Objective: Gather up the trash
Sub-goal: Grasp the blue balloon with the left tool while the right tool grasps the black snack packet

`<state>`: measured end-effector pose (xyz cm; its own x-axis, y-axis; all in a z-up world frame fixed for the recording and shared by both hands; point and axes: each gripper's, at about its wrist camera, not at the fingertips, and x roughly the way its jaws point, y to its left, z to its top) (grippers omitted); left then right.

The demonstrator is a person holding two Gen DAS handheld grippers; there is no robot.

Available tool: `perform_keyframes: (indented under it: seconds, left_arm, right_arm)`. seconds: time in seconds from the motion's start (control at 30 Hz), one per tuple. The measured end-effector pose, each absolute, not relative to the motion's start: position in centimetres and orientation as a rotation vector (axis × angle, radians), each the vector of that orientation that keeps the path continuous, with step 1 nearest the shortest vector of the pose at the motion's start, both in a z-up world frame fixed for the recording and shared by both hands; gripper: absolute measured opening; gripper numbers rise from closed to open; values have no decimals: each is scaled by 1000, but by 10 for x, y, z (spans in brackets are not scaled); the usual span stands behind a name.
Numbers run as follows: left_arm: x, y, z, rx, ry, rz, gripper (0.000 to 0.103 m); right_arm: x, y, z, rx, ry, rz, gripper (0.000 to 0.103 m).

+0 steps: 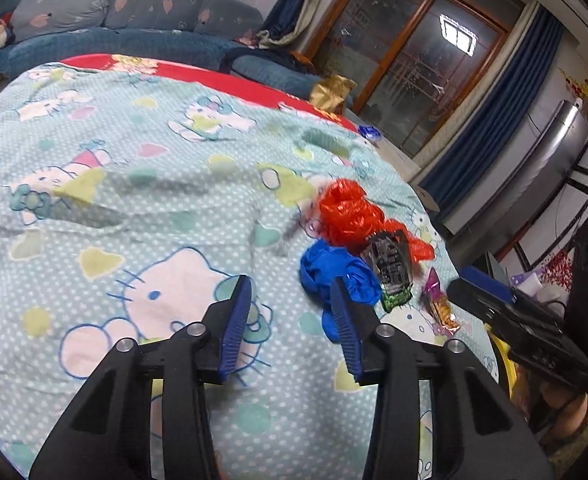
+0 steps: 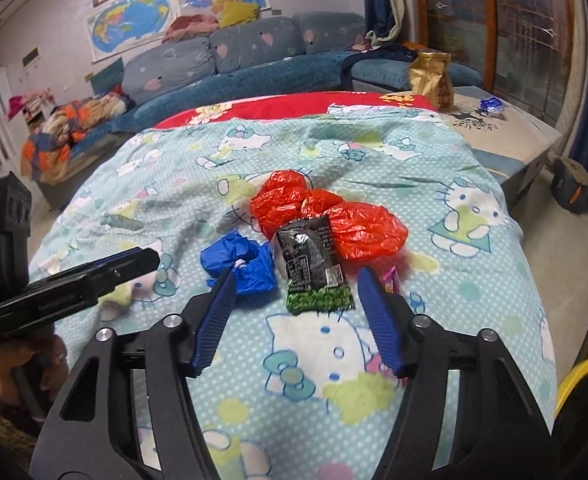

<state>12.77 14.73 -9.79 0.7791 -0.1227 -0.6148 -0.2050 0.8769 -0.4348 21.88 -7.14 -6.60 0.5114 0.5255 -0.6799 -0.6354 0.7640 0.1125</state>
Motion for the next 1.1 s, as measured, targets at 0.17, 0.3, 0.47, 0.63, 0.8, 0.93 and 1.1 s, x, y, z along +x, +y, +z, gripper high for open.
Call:
perform_keyframes:
  seconds: [0.17,0.3,0.47,0.63,0.8,0.93,1.1]
  left_arm:
    - [139,145,-106,-544,712,8,30]
    - [149,142,-112,-559,739,-12,30]
    - [161,137,-118,-571,768,-45,30]
    - [170,137,-124,-605,785,-65,31]
    - [176,134,-131,-601,793,-75,29]
    - [178,132,-134,-600,796,-91,11]
    - [164,135,-130,-587,776,-77,6]
  right_arm:
    - [237,-61,-79,-181,809,703,41]
    - [246,-53,-87,-202,828,705,40]
    - [254,-46,-97,-222,857,699,39]
    - [264,-47,-107,-189,893,698,28]
    - [264,-46,-109,-187,897,717,21]
    - [260,-41,-111,-206,894,733,16]
    - [248,-37,-108,-213,870,747,9]
